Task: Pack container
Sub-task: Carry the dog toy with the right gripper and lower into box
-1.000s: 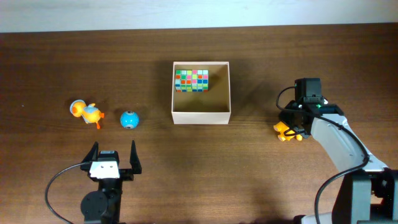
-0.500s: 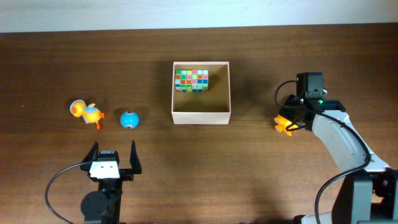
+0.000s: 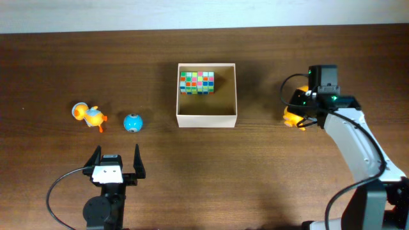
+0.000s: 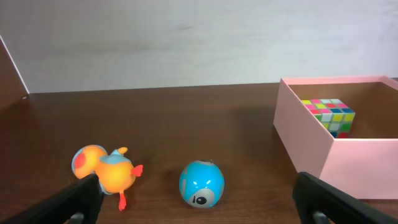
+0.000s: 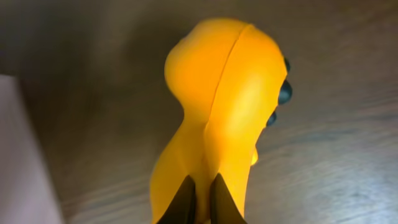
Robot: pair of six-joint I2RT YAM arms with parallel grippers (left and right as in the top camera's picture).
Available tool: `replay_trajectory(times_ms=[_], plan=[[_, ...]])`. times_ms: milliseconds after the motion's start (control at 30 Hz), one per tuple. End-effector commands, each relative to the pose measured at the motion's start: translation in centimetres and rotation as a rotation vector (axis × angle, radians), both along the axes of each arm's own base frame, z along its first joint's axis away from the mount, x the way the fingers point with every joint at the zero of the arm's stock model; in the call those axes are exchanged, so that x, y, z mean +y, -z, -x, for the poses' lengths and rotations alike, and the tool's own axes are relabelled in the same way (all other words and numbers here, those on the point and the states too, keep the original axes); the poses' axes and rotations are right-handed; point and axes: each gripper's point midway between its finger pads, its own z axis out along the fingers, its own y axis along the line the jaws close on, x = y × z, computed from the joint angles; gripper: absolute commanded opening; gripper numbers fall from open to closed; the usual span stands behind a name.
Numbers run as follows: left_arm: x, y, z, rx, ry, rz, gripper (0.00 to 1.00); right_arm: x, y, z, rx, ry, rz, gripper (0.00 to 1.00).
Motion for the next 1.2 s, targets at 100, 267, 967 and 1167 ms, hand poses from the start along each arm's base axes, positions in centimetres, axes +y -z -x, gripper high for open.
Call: replay_trajectory(times_ms=[100,267,967,1167], plan=[[-0.1,0.2,0.0,0.000,0.002,-0.015,0.99,4.7,-7.9,-1.4,-0.135,-0.273,-0.165,0.04],[-0.1,0.2,0.0,0.000,0.002,-0.015,0.99,8.6,-11.8,-0.8,-0.174,-0.467,-0.227,0.04],[-0.1,0.2,0.0,0.000,0.002,-0.015,0.99,29.8,-20.6,6.1,-0.392,-1.187,-0.273,0.04],[-0.1,0.2,0.0,0.000,0.002,-0.015,0.99,30.0,-19.6,1.2,-0.366,-0.810,-0.350,0.04]])
